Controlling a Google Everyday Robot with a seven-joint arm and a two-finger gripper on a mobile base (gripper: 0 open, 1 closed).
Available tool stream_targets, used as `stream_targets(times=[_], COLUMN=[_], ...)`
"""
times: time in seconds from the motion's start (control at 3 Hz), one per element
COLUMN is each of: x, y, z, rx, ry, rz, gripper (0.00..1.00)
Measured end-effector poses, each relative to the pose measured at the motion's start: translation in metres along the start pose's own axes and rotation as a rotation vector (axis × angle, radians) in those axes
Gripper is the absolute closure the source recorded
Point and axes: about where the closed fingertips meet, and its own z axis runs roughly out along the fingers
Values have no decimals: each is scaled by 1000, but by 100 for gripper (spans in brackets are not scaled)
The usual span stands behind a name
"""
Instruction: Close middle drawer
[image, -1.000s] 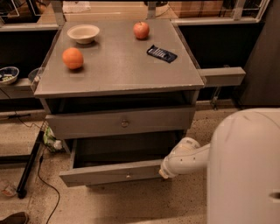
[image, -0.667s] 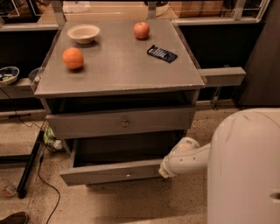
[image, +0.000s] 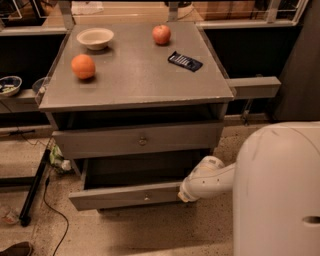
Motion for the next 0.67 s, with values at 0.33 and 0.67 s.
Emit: stream_targets(times=[0.33,0.67], x=[-8,-7], y=[3,4], z=[3,4], rx=[-7,-8], ry=[-7,-3], rz=[-6,-7], gripper=[100,100])
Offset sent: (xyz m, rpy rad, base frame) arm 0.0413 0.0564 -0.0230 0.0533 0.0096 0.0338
